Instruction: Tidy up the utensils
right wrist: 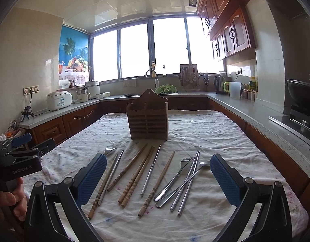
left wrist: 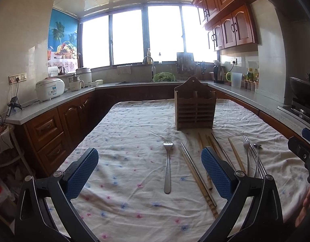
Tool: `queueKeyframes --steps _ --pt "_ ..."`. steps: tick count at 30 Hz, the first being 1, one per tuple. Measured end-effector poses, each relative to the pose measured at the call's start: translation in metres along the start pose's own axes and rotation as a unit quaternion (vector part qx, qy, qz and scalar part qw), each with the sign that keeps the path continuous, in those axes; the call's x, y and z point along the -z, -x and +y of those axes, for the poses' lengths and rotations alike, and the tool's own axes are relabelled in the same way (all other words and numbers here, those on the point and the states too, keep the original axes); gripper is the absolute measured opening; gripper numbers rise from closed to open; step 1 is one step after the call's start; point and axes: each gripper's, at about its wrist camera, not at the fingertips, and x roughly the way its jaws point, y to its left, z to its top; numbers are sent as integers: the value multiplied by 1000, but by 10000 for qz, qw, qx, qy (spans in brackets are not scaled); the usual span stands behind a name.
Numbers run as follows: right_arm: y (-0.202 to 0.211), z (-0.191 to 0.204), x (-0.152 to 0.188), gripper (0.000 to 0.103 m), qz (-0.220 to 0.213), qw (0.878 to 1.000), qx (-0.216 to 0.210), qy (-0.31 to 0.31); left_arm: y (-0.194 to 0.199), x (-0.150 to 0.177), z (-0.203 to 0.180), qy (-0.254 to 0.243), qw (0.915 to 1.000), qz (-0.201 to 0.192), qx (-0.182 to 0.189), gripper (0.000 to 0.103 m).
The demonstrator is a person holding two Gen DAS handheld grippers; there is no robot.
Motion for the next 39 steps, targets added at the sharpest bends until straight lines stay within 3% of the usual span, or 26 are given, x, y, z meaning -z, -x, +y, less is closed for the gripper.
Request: queueKeyframes --steps 28,33,39 --pt "-3 1 0 103 35 10000 -40 -15 -4 1 0 -8 10000 22 -32 103" --pt "-7 3 -2 103 114 9999 -72 -19 -17 -2 3 92 9996 275 38 103" --pt "-27 -5 -10 103 465 9983 -292 -186 -46 -13 2 219 9960 773 396 103"
